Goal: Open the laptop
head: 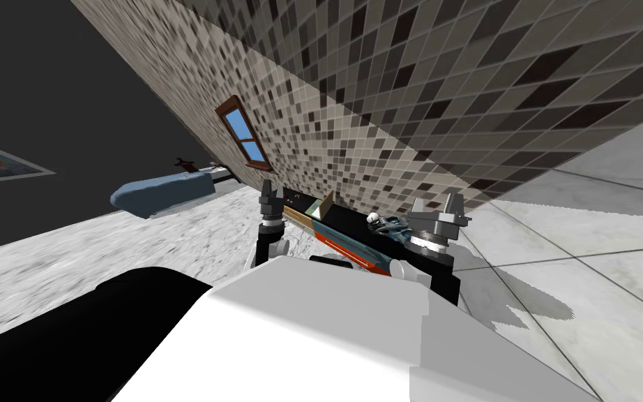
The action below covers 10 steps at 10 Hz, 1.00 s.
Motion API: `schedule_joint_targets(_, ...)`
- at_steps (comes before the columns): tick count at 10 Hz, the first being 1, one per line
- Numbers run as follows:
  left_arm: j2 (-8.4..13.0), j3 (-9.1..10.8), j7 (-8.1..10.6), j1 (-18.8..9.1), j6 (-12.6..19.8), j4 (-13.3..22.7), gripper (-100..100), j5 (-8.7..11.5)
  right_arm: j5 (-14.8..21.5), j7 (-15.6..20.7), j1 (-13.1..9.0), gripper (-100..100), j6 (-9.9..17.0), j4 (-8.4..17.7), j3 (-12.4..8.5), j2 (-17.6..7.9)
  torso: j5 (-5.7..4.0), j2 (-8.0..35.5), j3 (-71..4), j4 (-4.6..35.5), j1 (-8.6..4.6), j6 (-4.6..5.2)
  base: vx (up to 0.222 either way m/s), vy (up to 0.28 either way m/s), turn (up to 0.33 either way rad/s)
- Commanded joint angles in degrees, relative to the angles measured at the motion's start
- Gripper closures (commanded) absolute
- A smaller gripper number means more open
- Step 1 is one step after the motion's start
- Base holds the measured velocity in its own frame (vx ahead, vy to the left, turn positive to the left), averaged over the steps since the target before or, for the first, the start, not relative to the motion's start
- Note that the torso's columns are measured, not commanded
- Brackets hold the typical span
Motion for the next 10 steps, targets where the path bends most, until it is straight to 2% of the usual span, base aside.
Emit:
schedule_joint_targets(1, 0.0, 0.0, 0.0, 0.0, 0.0, 0.0, 0, 0.0, 0.0, 0.0, 0.0, 0, 0.0, 0.0, 0.0, 0.0, 0.0, 2.32, -4.67, 2.35, 0.0, 0.0, 0.0, 0.0, 0.0)
schedule_joint_targets(9, 0.0, 0.0, 0.0, 0.0, -0.01, -0.02, 0, 0.0, 0.0, 0.0, 0.0, 0, -0.01, -0.02, 0.0, 0.0, 0.0, 35.39, -70.73, 35.37, 0.0, 0.0, 0.0, 0.0, 0.0)
schedule_joint_targets(10, 2.16, -0.05, 0.06, -0.1, 0.81, 0.44, -100, -0.19, 0.0, 0.0, 0.0, 0, -0.01, -0.02, 0.0, 0.0, 0.0, 39.62, -79.19, 39.6, 0.0, 0.0, 0.016, 0.001, -0.069)
